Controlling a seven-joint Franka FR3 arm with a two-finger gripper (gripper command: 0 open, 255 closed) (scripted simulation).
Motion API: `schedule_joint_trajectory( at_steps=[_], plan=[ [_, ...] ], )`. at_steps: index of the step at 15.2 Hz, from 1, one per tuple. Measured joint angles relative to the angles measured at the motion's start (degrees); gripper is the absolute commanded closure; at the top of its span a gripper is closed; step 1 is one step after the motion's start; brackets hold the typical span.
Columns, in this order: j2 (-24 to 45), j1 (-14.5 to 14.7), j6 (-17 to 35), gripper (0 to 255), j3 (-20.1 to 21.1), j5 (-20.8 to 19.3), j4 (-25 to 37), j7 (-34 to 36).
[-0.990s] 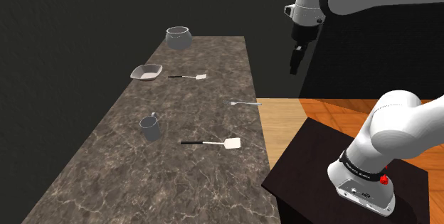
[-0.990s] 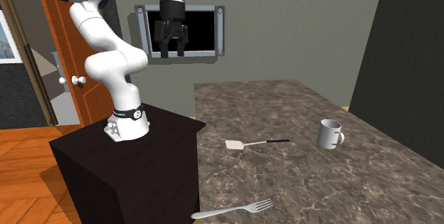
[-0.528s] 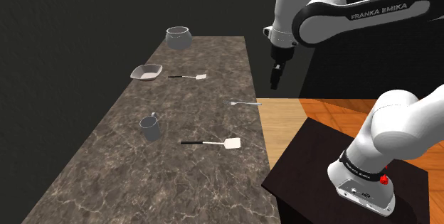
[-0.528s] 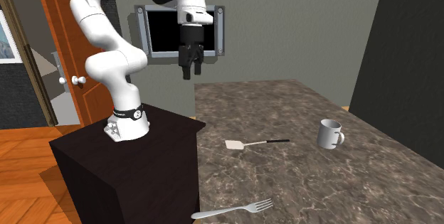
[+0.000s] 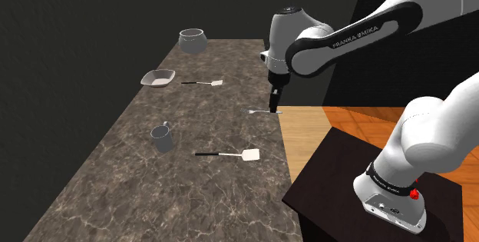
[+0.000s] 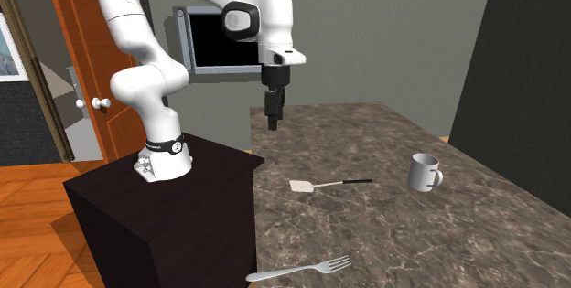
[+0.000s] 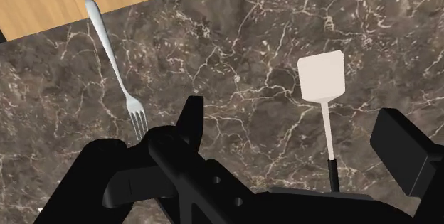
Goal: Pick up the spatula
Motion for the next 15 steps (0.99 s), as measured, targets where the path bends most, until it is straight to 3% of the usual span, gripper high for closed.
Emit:
schedule_joint_trajectory(
  at_steps=[8,15],
  plan=[
    [16.3,2.2,12.7,0,2.0,0.2,4.4,-1.2],
    [30.6,4.3,20.0,0,3.8,-1.2,11.9,-1.3]
  ],
)
